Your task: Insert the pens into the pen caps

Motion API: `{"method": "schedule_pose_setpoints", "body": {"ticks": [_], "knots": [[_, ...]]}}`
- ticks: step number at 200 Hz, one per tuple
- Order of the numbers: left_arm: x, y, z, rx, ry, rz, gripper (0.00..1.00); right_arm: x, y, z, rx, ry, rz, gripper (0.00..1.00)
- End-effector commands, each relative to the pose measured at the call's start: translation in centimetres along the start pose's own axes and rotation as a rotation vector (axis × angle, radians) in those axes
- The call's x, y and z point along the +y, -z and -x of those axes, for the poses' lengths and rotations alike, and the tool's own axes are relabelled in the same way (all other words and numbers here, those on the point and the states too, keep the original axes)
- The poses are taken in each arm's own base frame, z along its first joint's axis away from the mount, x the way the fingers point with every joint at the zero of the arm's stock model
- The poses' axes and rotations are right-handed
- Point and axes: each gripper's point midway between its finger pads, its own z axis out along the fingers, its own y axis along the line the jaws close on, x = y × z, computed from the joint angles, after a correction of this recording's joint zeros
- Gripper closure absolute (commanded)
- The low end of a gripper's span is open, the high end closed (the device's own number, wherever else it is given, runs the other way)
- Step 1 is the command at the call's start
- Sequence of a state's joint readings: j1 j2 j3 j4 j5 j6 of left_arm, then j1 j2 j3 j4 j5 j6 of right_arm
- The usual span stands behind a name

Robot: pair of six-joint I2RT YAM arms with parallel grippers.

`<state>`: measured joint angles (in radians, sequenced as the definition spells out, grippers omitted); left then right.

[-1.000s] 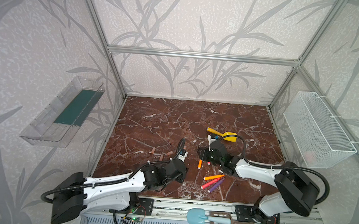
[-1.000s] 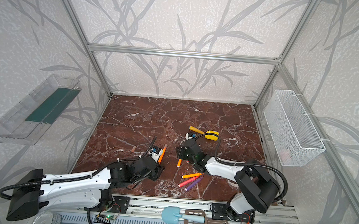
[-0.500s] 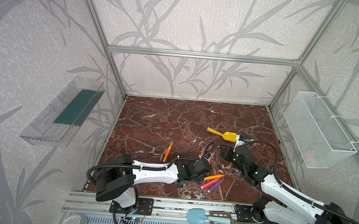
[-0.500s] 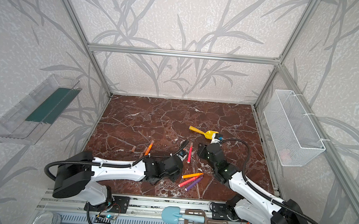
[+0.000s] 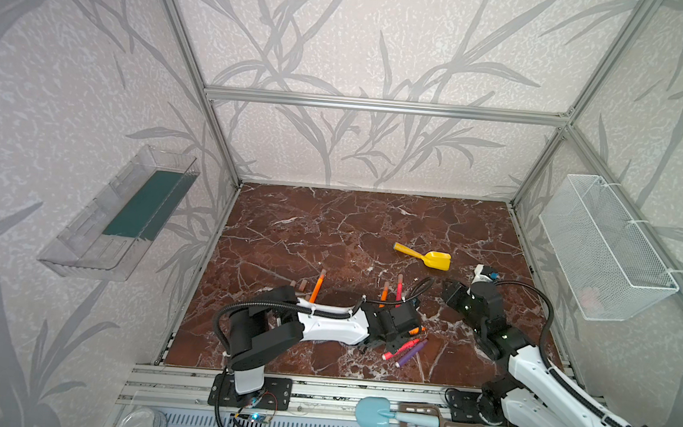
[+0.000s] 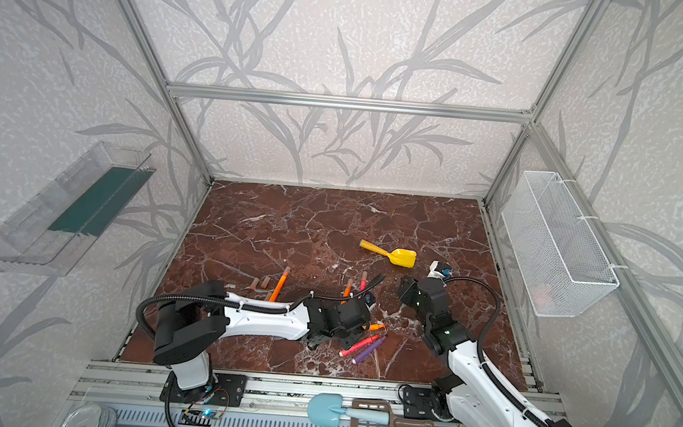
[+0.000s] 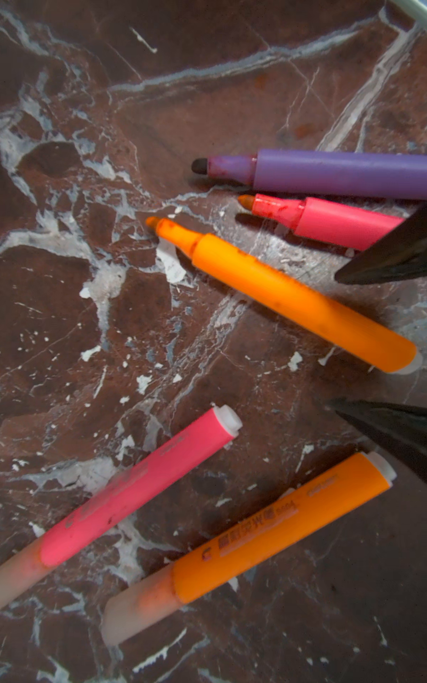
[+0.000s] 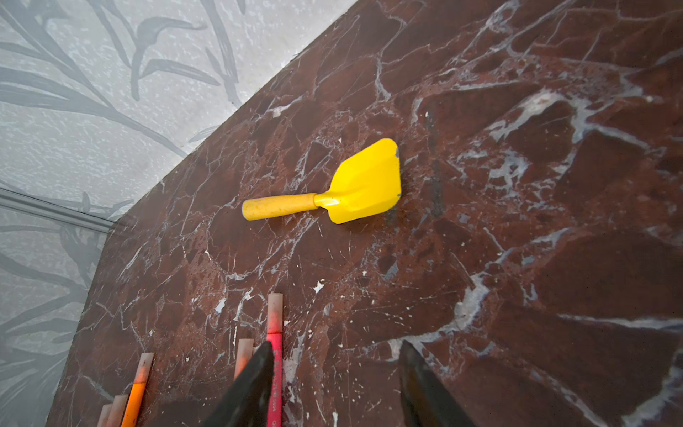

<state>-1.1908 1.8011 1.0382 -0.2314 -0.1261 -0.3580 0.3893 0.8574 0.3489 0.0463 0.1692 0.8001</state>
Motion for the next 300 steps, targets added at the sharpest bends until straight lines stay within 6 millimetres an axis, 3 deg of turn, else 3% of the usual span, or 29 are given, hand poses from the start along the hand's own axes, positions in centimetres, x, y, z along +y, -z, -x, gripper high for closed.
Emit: {"method": "schedule_pose_setpoints", "body": {"ticks": [1,76,150,183,216,254,300], "knots": [[-0.2,-0.2,-0.2,0.033,-0.034,0.008,0.47,-0.2,0.2,-0.4,0.018,-0.009,0.009,0.47],[0.9,-0.8,-1.0,0.059,-0.04,0.076,0.48,-0.3,0.5,-0.4,0.013,-0.019,0.021,0.47],[1.2,-1.3,-1.4,0.077,-0.042,0.098,0.78,-0.1,0.5,-0.7,0.02,-0.034,0.042,0.47],[1.0,-1.4,-1.2,0.071,-0.034,0.09,0.82,0.4,0.9,-1.1,0.036,-0.038,0.083,0.48],[0.2,0.3,0.7,0.005,-0.03,0.035,0.86,1.9,1.9,-0.9,0.048,-0.036,0.161,0.49],[-0.3,3.6,2.8,-0.103,-0.009,-0.028,1.0,3.0,3.4,-0.8,0.029,-0.054,0.259,0.49],[-0.6,6.1,3.9,-0.243,0.06,-0.108,1.0,5.3,5.9,-0.5,0.001,-0.067,0.434,0.45]]}}
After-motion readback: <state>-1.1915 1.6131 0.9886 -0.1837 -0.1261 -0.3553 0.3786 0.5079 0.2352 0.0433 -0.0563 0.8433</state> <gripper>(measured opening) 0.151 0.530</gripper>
